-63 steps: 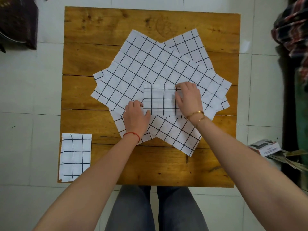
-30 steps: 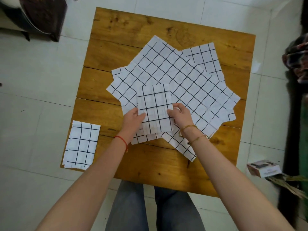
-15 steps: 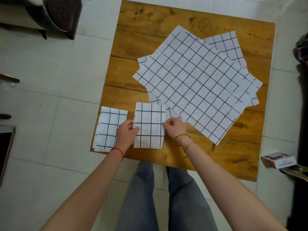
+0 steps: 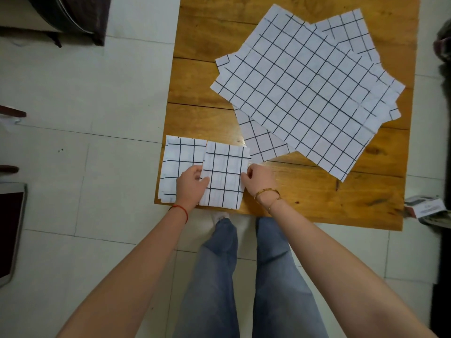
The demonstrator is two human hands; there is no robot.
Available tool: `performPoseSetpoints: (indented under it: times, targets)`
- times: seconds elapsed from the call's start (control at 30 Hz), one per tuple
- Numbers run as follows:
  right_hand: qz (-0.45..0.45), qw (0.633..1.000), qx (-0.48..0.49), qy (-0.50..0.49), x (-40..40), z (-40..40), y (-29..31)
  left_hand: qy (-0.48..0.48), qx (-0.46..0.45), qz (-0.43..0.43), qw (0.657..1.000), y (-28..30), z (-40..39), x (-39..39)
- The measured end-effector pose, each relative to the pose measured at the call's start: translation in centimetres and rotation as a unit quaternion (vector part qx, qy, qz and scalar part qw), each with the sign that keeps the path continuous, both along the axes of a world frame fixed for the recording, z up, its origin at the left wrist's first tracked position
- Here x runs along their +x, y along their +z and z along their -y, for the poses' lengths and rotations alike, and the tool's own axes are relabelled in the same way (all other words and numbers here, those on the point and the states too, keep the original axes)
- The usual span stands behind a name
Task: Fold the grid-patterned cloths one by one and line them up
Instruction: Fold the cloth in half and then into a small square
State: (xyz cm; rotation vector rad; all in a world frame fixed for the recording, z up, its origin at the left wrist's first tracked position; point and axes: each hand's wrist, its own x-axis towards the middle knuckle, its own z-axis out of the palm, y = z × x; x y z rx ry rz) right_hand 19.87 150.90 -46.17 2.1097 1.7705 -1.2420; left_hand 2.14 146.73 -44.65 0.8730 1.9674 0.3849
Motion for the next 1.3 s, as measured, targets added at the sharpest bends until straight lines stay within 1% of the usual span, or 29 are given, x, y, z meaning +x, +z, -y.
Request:
performPoseSetpoints:
  times: [0.1,0.2,0.3,0.43,0.6,0.67,0.77,1.07,1.3]
  targets:
    - [0.023,0.999,0.016,0.02,-0.3,0.1,0.1,-0.027,0.021,-0.023,0.999,0.3,0.2,-0.3]
    - [0.027,0.999,0.021,0.012,-0.3,0.3,-0.1,-0.04,0.041,-0.044,0.997,0.7,0.4,-0.5]
    - [0.034,0.999,0.037,-0.008,0.1,0.0,0.0,-0.06,0.055,-0.099,0.992,1.4,0.2,-0.9]
    - [0.031,0.993,0.104,-0.054,0.8,-1.9,0.5,-0.088,0.077,-0.15,0.982,2.2,-1.0,-1.7]
    - [0.018,0.979,0.193,-0.067,1.6,-6.5,1.1,-0.134,0.12,-0.148,0.973,2.7,-4.6,-2.4]
    - [0.007,0.974,0.22,-0.057,2.0,-8.5,1.0,-0.167,0.139,-0.14,0.966,2.6,-6.8,-2.4]
    - [0.004,0.971,0.237,-0.022,2.2,-11.2,0.6,-0.207,0.155,-0.128,0.958,2.1,-10.2,-2.1]
    - [0.002,0.96,0.259,0.102,-0.2,-15.9,-1.3,-0.239,0.154,-0.122,0.951,0.2,-17.8,-1.1]
    - [0.038,0.954,0.268,0.132,-1.1,-16.9,-2.6,-0.255,0.149,-0.128,0.947,-0.2,-20.1,-0.8]
